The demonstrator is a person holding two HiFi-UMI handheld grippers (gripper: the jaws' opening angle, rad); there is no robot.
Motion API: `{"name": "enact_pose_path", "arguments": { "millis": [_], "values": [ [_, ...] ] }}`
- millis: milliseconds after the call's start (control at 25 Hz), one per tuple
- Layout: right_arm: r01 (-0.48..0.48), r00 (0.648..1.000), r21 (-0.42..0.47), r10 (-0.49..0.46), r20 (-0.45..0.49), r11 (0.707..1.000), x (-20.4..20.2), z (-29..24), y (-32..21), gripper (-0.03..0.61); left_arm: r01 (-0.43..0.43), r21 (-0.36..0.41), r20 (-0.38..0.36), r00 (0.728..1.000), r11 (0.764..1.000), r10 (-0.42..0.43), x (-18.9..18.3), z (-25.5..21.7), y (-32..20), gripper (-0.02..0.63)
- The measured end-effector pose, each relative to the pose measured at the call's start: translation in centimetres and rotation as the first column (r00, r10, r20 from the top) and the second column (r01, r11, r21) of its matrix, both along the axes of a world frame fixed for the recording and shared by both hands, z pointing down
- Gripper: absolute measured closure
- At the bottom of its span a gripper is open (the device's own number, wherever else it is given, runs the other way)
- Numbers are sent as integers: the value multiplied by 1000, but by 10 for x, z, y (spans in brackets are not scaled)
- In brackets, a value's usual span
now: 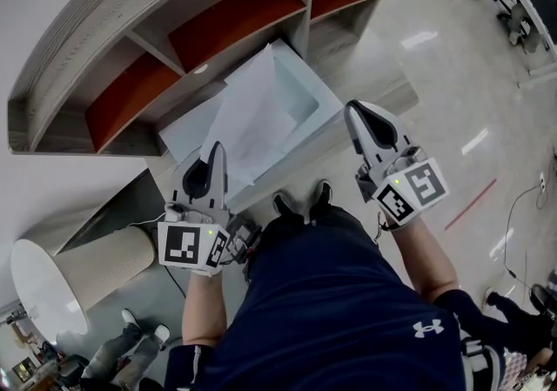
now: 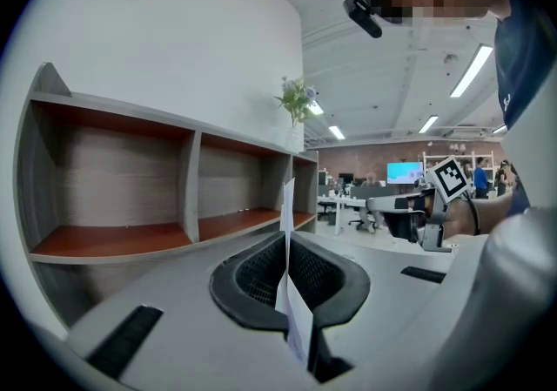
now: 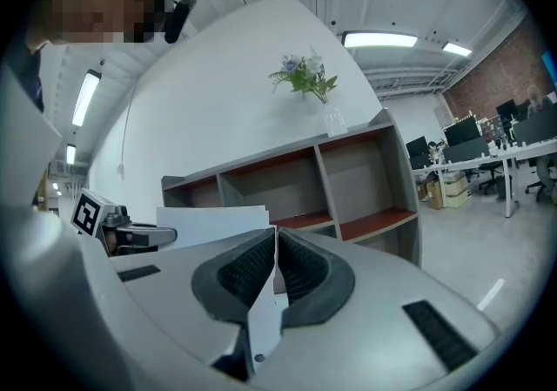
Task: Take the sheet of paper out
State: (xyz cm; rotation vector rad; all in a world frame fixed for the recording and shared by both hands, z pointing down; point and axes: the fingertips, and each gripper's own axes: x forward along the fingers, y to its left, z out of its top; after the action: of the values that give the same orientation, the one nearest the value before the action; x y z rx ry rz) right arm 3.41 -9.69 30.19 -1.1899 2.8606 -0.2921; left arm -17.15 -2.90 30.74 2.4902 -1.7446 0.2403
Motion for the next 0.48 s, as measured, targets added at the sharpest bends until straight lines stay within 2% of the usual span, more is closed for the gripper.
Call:
{"name": "enact_pose_path", "arguments": {
  "millis": [160, 480],
  "values": [
    [3, 1000, 17, -3, -8, 1000, 0, -4, 1, 563, 3, 18, 38, 999, 1000, -4, 1, -2, 0, 600],
    [23, 999, 78, -21, -24, 997, -7, -17, 5, 563, 12, 23, 40, 999, 1000, -13, -3, -1, -1, 600]
  ]
}}
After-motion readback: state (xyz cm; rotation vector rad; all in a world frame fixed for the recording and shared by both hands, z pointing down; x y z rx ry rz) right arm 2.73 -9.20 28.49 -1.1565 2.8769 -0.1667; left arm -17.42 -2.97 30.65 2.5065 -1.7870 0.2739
